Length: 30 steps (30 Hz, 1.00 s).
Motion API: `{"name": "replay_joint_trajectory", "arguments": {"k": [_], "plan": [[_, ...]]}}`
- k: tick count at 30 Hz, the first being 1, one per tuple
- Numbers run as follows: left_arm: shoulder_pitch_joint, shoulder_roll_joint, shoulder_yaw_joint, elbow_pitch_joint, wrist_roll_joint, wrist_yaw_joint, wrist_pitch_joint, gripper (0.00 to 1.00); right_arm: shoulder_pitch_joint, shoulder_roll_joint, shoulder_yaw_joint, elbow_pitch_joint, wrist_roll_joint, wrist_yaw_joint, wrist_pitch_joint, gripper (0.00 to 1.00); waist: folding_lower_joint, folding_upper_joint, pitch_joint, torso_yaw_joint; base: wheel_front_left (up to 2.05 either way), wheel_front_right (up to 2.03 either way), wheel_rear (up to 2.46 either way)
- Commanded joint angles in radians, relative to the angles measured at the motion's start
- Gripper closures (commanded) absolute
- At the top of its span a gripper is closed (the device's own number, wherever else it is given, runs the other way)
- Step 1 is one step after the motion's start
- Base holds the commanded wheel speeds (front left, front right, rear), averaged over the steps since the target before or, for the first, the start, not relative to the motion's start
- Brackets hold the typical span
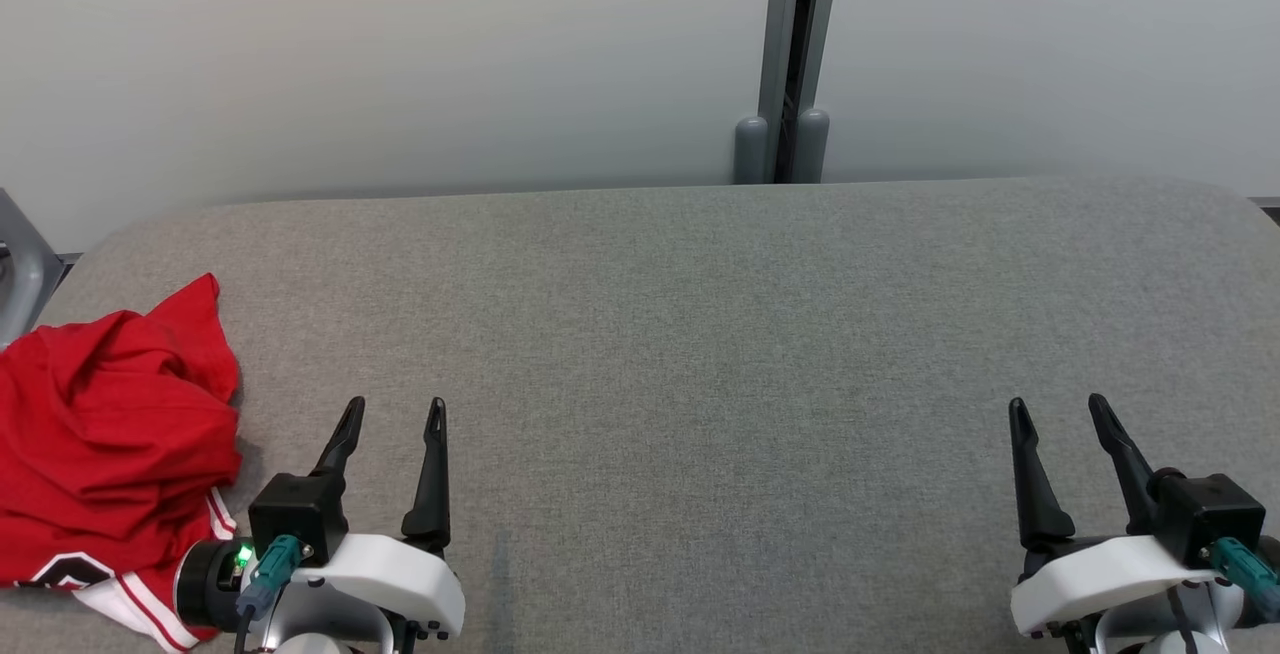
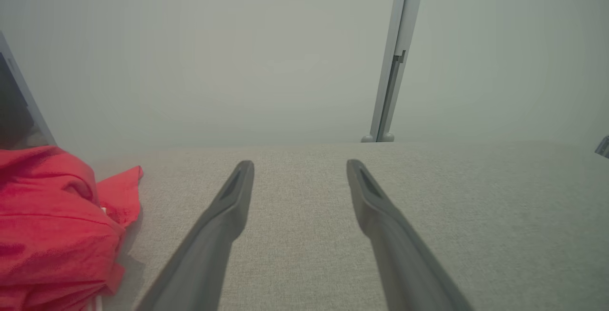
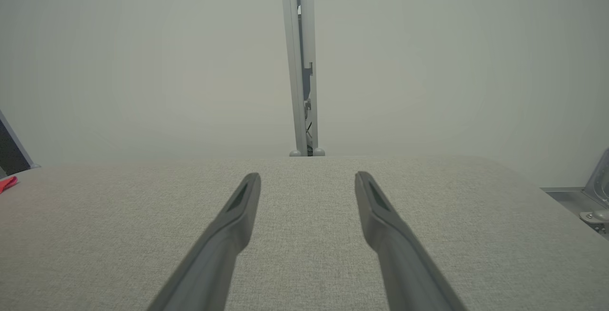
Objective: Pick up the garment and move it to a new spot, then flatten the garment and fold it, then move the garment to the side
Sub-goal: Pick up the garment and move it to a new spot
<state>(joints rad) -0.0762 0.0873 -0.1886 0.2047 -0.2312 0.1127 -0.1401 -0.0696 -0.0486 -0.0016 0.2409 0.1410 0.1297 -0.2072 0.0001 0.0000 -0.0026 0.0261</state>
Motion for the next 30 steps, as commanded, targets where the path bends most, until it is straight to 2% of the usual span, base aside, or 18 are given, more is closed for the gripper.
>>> {"name": "replay_joint_trajectory", "arguments": {"k": [1,9,23,30], "plan": [[-0.022,0.007,0.000,0.001,-0.006,0.001,0.000,0.00,0.000,-0.004,-0.007,0.003,0.002,0.002,-0.009,0.00,-0.0001,0.0000,0.001,0.008,0.00,0.00,0.00],[-0.042,0.004,-0.006,0.006,-0.017,-0.001,-0.006,0.00,0.001,-0.004,-0.006,-0.006,0.000,0.002,-0.004,0.00,-0.0001,0.0000,0.010,0.094,0.00,0.00,0.00],[-0.060,0.007,-0.007,0.019,-0.036,0.012,-0.028,0.00,-0.020,-0.005,-0.001,-0.009,0.003,0.002,-0.002,0.00,-0.0001,0.0000,0.025,0.357,0.00,0.00,0.00],[-0.050,0.013,-0.001,0.022,-0.046,0.019,-0.034,0.00,-0.024,-0.005,0.009,-0.002,0.008,0.002,-0.003,0.00,-0.0001,0.0000,0.023,0.418,0.00,0.00,0.00]]}}
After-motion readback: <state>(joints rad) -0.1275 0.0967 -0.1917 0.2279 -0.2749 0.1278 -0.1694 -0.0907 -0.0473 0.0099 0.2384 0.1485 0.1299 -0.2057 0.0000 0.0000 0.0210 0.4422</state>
